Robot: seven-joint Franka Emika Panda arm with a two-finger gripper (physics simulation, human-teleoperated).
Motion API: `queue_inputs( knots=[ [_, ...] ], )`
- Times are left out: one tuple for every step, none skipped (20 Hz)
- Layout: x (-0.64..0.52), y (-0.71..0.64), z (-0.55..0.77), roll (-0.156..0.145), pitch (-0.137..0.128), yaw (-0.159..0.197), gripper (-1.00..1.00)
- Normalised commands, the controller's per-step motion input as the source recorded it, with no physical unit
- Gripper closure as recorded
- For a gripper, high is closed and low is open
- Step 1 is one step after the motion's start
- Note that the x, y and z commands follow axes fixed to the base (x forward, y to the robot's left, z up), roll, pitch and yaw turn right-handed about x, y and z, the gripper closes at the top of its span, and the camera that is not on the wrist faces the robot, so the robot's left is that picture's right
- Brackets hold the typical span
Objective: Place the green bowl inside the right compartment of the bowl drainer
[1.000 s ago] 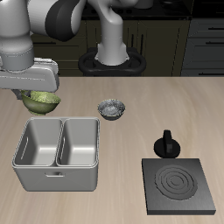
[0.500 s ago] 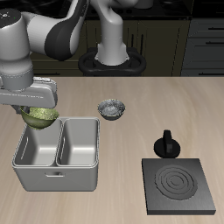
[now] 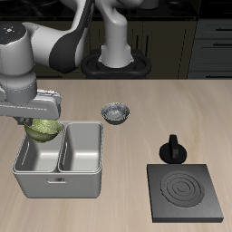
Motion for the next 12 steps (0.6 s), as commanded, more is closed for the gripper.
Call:
queue_inputs(
  knots=[
    [-0.07,-0.05,-0.15,0.019,0.033,-0.002,-1.0],
    [-0.04,-0.06,-0.11,0.003,0.026,0.014,-1.0],
    [-0.19,0.04,-0.34,0.071,0.03,-0.018,-1.0],
    [-0.06,-0.08,-0.07,-0.006,0.023,0.046,-1.0],
    [-0.07,-0.09,-0.12,-0.031,0.014,-0.031,-1.0],
    [-0.09,0.02,-0.06,0.038,-0.004,0.046,-1.0],
    [-0.07,-0.07,0.0,-0.003,-0.004,-0.012,-1.0],
    [-0.11,0.03,-0.02,-0.006,-0.002,0.009,-1.0],
    [-0.11,0.05,0.08,0.053,-0.015,-0.004,-1.0],
    [-0.05,0.04,0.09,-0.001,-0.026,0.015,-1.0],
    [-0.14,0.14,0.12,0.005,0.007,-0.017,-1.0],
    [-0.08,0.21,0.17,0.054,-0.029,-0.011,-1.0]
  ],
)
